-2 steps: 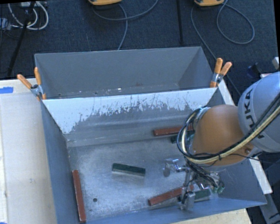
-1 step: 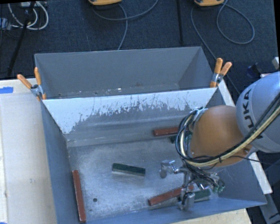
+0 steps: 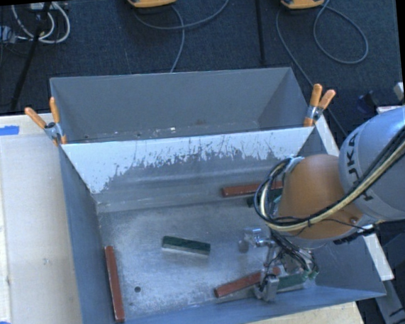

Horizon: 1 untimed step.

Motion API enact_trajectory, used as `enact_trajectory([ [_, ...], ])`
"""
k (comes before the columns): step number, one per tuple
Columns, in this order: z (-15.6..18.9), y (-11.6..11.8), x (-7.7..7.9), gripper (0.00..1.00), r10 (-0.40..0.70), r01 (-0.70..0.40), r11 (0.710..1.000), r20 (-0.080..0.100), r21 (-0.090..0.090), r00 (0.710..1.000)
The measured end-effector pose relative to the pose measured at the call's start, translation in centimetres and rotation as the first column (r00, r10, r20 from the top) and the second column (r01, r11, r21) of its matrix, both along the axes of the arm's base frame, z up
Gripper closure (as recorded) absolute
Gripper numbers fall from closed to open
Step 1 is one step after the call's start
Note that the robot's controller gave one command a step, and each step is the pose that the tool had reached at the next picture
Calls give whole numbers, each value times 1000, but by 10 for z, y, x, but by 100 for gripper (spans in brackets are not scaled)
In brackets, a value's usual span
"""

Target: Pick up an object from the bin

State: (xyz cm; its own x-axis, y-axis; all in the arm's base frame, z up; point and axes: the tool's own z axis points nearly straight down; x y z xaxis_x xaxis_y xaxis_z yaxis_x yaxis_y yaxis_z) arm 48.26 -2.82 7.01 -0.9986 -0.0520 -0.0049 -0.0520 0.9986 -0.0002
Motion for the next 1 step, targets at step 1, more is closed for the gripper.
enact_trajectory([
  [1, 0, 0, 1, 0, 1, -1, 1000, 0, 0, 1000],
])
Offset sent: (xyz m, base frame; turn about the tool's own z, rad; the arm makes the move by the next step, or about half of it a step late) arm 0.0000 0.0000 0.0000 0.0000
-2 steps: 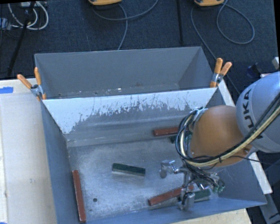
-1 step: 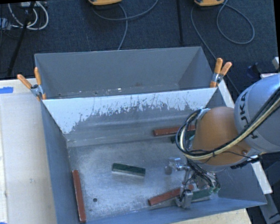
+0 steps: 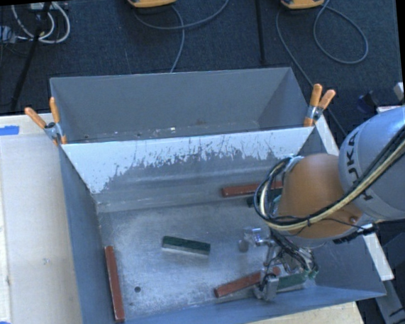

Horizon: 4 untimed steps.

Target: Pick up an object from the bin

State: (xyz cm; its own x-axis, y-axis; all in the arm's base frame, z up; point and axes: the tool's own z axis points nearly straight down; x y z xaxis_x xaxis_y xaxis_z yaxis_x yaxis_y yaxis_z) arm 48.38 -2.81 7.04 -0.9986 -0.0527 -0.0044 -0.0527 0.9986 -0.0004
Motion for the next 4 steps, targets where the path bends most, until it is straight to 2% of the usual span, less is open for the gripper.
enact_trajectory([
  [1, -1, 0, -1, 100, 0, 0, 1000, -5, 0, 1000],
  [4, 20, 1, -1, 100, 1, -1, 1000, -4, 0, 1000],
])
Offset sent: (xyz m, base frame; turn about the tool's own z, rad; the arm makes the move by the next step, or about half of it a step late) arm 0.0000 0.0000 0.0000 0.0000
